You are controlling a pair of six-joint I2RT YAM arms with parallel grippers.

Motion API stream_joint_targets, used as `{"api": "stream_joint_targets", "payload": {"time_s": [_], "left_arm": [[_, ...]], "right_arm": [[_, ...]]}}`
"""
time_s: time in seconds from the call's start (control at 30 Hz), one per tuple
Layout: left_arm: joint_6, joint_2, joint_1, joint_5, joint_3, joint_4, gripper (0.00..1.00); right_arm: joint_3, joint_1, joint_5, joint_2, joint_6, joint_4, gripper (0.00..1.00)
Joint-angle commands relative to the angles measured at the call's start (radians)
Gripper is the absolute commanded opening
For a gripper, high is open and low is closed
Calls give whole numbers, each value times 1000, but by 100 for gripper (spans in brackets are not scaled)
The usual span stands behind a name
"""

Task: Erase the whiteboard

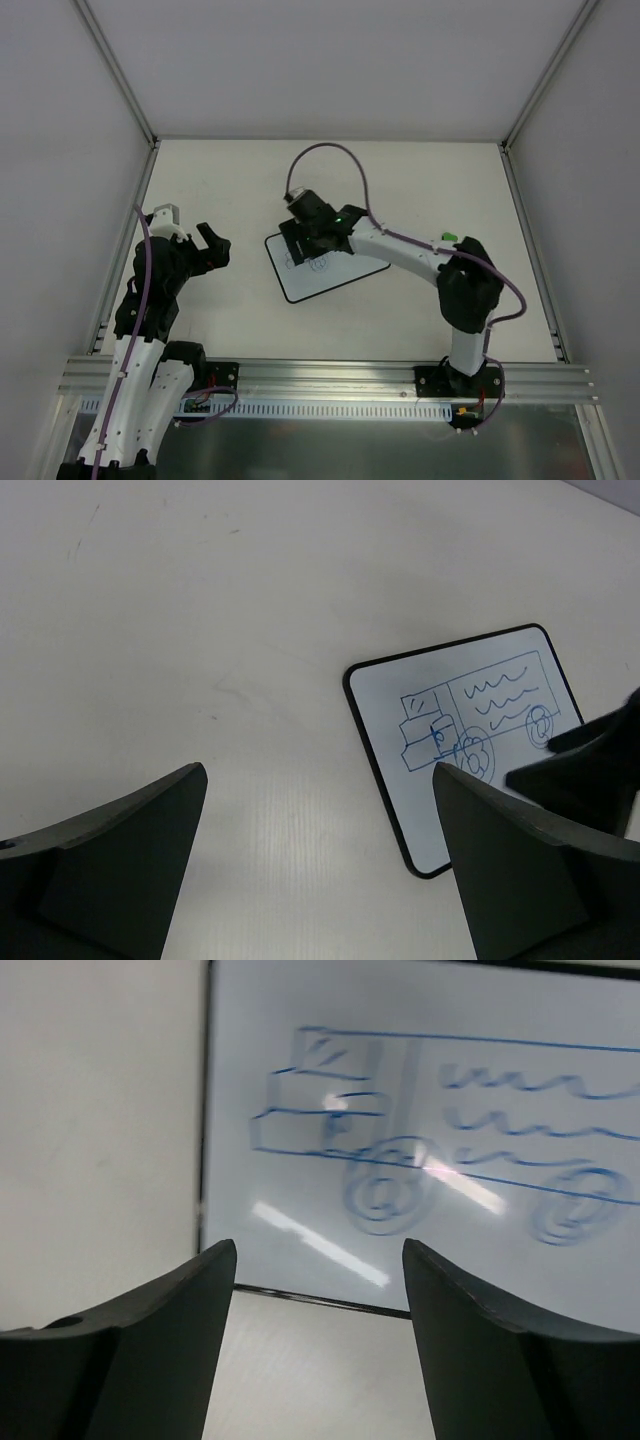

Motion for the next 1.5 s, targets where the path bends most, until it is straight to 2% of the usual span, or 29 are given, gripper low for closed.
{"api": "stream_joint_targets", "payload": {"time_s": [0.0, 0.17, 0.27, 0.33, 0.53, 0.67, 0.87, 1.47], "left_arm": [[-22, 8, -4, -11, 6, 35, 99], [-17, -7, -4, -36, -2, 33, 99], [-17, -13, -4, -36, -8, 33, 99], [-19, -15, -4, -36, -8, 33, 99], [-14, -15, -4, -36, -11, 33, 99], [-14, -15, -3, -33, -12, 33, 99], [-11, -12, -4, -33, -12, 33, 99], [-7, -5, -4, -30, -14, 33, 99]], "right_arm": [[-96, -155, 224, -192, 10, -5, 73], [-301, -458, 293, -293, 45, -5, 73], [-357, -620, 301, -327, 77, -3, 73], [-383, -708, 313, -327, 93, -3, 73], [-395, -863, 281, -278, 122, -3, 71], [-383, -905, 264, -243, 113, 0, 68], [-356, -927, 153, -181, 99, 15, 62], [-328, -959, 140, -109, 74, 29, 46]]}}
